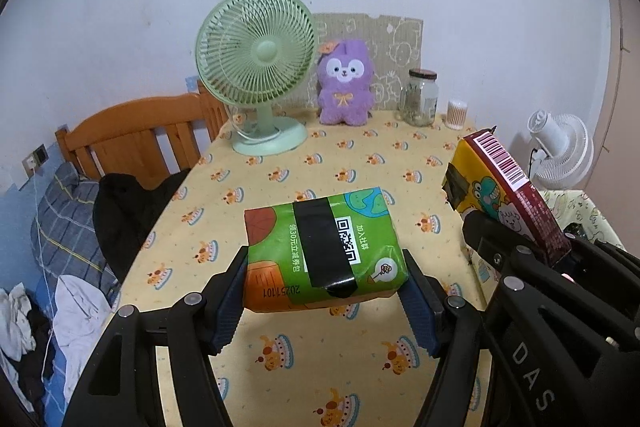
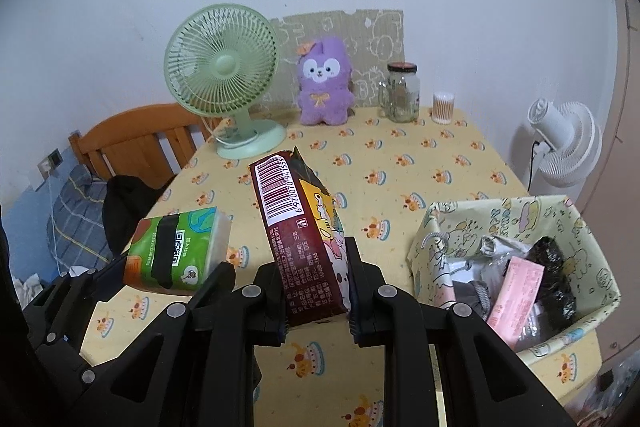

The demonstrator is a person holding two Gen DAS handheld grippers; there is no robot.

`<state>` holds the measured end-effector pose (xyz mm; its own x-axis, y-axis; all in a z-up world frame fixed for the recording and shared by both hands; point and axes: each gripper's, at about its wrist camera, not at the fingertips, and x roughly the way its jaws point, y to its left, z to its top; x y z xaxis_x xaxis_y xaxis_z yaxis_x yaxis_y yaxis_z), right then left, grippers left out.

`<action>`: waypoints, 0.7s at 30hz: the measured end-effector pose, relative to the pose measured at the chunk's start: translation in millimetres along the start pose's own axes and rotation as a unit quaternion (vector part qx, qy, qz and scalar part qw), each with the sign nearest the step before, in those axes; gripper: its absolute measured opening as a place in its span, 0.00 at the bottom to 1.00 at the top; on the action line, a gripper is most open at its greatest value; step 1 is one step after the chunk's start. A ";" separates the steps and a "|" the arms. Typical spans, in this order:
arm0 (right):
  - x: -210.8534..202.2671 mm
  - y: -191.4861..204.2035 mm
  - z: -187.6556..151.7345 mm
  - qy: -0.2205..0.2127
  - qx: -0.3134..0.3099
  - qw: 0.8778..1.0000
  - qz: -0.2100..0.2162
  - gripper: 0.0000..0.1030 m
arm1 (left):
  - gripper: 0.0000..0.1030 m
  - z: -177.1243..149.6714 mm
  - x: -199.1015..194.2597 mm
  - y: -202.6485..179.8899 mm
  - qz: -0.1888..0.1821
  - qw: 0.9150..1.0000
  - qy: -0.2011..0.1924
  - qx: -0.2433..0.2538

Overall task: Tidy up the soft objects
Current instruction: 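Lift and carry the green pack and cartoon box in both grippers to the gift box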

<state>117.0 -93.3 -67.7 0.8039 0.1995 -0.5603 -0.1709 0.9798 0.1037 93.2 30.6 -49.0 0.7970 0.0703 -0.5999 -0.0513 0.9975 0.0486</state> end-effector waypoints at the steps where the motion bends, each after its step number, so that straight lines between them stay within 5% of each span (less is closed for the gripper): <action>1: -3.0 0.5 1.2 -0.003 -0.001 1.000 0.000 0.24 | 0.69 1.2 -2.9 -0.4 0.000 1.000 -0.003 -0.001; 21: -57.2 -4.6 12.8 -0.051 -0.016 0.999 -0.002 0.24 | 0.69 11.0 -51.7 -14.6 -0.012 0.998 -0.060 0.011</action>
<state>79.2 -109.0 -25.6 0.8585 0.1984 -0.4729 -0.1856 0.9798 0.0741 59.4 12.3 -9.9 0.8639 0.0441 -0.5017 -0.0200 0.9984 0.0533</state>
